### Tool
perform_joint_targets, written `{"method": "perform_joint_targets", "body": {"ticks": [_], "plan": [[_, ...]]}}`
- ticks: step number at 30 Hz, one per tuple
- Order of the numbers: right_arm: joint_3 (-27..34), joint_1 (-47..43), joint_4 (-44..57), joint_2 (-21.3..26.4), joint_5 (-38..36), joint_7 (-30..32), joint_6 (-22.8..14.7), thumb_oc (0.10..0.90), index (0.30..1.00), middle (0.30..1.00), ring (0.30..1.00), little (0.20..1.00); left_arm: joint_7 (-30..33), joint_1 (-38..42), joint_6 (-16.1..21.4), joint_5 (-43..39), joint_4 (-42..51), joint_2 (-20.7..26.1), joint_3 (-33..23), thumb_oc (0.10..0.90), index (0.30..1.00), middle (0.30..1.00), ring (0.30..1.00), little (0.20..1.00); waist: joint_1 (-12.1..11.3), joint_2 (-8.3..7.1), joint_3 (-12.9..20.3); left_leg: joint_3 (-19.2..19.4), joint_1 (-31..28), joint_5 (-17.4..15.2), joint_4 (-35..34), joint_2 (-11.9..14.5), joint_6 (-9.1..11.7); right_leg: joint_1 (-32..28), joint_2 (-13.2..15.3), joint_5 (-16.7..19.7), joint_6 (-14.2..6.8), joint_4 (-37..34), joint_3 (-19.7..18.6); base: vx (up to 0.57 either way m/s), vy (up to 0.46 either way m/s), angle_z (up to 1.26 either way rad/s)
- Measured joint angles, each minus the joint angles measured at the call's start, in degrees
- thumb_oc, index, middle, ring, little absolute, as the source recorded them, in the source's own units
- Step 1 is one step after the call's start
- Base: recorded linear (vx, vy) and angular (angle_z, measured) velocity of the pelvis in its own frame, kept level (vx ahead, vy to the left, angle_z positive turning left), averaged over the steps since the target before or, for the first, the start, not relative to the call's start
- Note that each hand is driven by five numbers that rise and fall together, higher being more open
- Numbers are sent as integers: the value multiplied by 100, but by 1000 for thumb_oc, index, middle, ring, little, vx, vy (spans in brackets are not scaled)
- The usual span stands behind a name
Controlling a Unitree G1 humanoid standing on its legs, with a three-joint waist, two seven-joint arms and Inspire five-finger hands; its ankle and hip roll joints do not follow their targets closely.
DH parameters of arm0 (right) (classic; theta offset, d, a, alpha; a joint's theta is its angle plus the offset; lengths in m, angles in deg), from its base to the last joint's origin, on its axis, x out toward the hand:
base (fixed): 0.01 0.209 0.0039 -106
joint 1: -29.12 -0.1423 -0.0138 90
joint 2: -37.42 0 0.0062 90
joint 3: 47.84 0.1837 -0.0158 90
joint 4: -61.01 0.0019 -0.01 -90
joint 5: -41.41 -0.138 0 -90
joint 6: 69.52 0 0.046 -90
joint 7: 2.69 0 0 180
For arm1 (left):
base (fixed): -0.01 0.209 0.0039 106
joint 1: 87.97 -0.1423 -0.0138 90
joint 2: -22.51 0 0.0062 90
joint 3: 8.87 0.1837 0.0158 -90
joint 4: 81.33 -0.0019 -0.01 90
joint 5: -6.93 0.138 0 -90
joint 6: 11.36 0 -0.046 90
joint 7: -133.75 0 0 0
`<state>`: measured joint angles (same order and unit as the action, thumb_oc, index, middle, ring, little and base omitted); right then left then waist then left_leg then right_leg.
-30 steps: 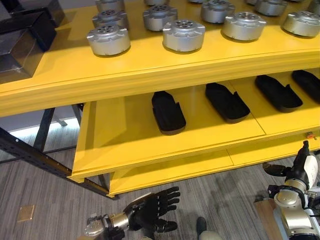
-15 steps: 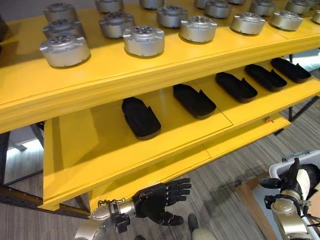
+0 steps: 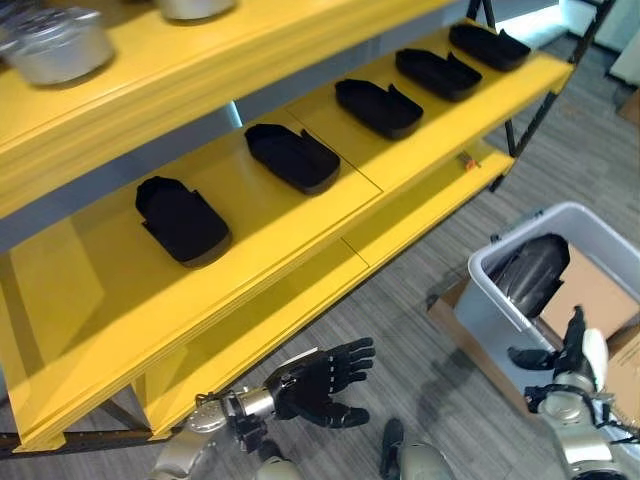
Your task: Move parts from the plastic box to the shelf.
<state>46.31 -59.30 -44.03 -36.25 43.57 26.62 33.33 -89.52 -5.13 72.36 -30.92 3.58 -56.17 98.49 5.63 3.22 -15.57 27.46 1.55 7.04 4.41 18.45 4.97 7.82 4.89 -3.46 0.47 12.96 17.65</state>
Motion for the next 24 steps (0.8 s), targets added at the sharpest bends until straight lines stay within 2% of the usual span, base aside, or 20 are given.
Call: {"method": "perform_joint_targets", "body": {"ticks": [1, 2, 4, 5, 7, 9, 11, 13, 16, 17, 19, 20, 21, 22, 23, 24], "plan": [[7, -5, 29, 94, 2, 8, 0, 900, 1000, 1000, 1000, 1000, -64, -56, 0, -1, 81, 4, -76, 900, 1000, 1000, 1000, 1000, 72, 46, -30, 206, -72, -1, -150, 41, 1, 35, -83, -20, 30, 29, 21, -48, -32, -11], [17, -3, 36, 136, 2, 36, 1, 900, 1000, 1000, 1000, 1000, -107, -70, 0, -4, 108, 0, -129, 900, 1000, 1000, 1000, 1000, 84, 52, -45, 211, -93, -2, -224, 50, 0, 104, -106, -52, 51, 73, 13, -43, -36, -23], [135, -18, 38, 166, 8, 105, 5, 900, 1000, 1000, 1000, 1000, -187, -47, 8, -14, 122, 4, -223, 900, 1000, 1000, 1000, 1000, 117, 37, -103, 227, -108, 0, -336, 44, 5, 333, -111, -178, 28, 319, -82, -22, -53, -30], [226, -34, 36, 163, 15, 159, 5, 900, 1000, 1000, 1000, 1000, -261, -12, 4, -12, 83, 38, -225, 900, 1000, 1000, 1000, 1000, 228, -31, -242, 321, -132, 27, -370, 11, 69, 533, -62, -284, 52, 605, -185, -30, -60, -28], [248, -22, 36, 162, 20, 177, 4, 900, 1000, 1000, 1000, 1000, -343, -12, 0, -4, 40, 87, -188, 900, 1000, 1000, 1000, 1000, 291, -40, -314, 439, -175, -2, -372, -46, 110, 686, 7, -389, 109, 824, -283, -51, -68, -33], [372, 39, 55, 163, 234, 193, -2, 900, 1000, 1000, 1000, 1000, -442, 80, 0, -15, 56, 73, -156, 900, 1000, 1000, 1000, 1000, 526, 124, -412, 526, -182, -11, -384, -143, 131, 844, 110, -424, 103, 989, -329, -43, -57, -18], [415, 37, 57, 187, 350, 196, -3, 900, 1000, 1000, 1000, 1000, -463, 221, 13, -65, 67, 69, -123, 900, 1000, 1000, 1000, 1000, 596, 263, -479, 617, -192, -15, -386, -201, 136, 945, 167, -452, 79, 1120, -423, -30, -127, -17], [401, 51, 58, 186, 459, 178, -6, 900, 1000, 1000, 1000, 1000, -456, 338, 41, -230, 67, 55, -98, 900, 1000, 1000, 1000, 1000, 702, 344, -526, 695, -257, -2, -397, -236, 154, 1021, 173, -516, 57, 1298, -480, -40, -188, -18], [362, 67, 101, 187, 575, 175, -83, 900, 1000, 1000, 1000, 1000, -447, 475, 194, -487, 164, 48, -79, 900, 1000, 1000, 1000, 1000, 817, 340, -540, 797, -399, 56, -439, -232, 237, 1193, 183, -805, 158, 1675, -580, 21, -299, -24], [343, 56, 129, 183, 698, 169, -170, 900, 1000, 1000, 1000, 1000, -426, 556, 266, -534, 184, 38, -68, 900, 1000, 1000, 1000, 1000, 850, 305, -552, 688, -514, 189, -415, -141, 381, 1203, 62, -948, 259, 1820, -605, 128, -380, -44], [249, -3, 141, 149, 731, 69, -280, 900, 1000, 1000, 1000, 1000, -306, 564, 304, -534, 171, 42, -78, 900, 1000, 1000, 1000, 1000, 740, 186, -571, 162, -710, 287, -282, 26, 385, 1070, -110, -1025, 386, 1860, -793, 121, -304, -70], [193, 9, 197, 157, 737, 55, -357, 900, 1000, 1000, 1000, 1000, -261, 570, 315, -535, 160, 53, -81, 900, 1000, 1000, 1000, 1000, 657, 88, -566, -122, -786, 377, -172, 58, 268, 984, -199, -1018, 397, 1877, -924, 159, -302, -86], [83, -24, 361, 187, 741, 26, -415, 900, 1000, 1000, 1000, 1000, -149, 465, 359, -619, 210, 70, -157, 900, 1000, 1000, 1000, 1000, 644, -78, -566, -694, -698, 397, 158, 46, 83, 901, -414, -893, 585, 1826, -1285, 155, -238, -119], [-65, -183, 362, 192, 774, -35, -501, 900, 1000, 1000, 1000, 1000, -33, 326, 427, -709, 253, 60, -247, 900, 1000, 1000, 1000, 1000, 508, -150, -549, -1312, -671, -26, 403, -66, 56, 838, -589, -731, 597, 1604, -1565, 207, -235, -149], [-132, -255, 390, 173, 825, -96, -571, 900, 1000, 1000, 1000, 1000, 25, 302, 428, -714, 248, 76, -290, 900, 1000, 1000, 1000, 1000, 375, -194, -551, -1706, -672, -279, 431, -184, 194, 710, -730, -554, 613, 1360, -1782, 162, -230, -144], [-171, -276, 412, 163, 861, -157, -637, 900, 1000, 1000, 1000, 1000, 63, 310, 426, -698, 240, 106, -319, 900, 1000, 1000, 1000, 1000, 338, -226, -559, -1922, -614, -429, 393, -314, 282, 528, -827, -401, 594, 1068, -1868, 145, -243, -101]]}}
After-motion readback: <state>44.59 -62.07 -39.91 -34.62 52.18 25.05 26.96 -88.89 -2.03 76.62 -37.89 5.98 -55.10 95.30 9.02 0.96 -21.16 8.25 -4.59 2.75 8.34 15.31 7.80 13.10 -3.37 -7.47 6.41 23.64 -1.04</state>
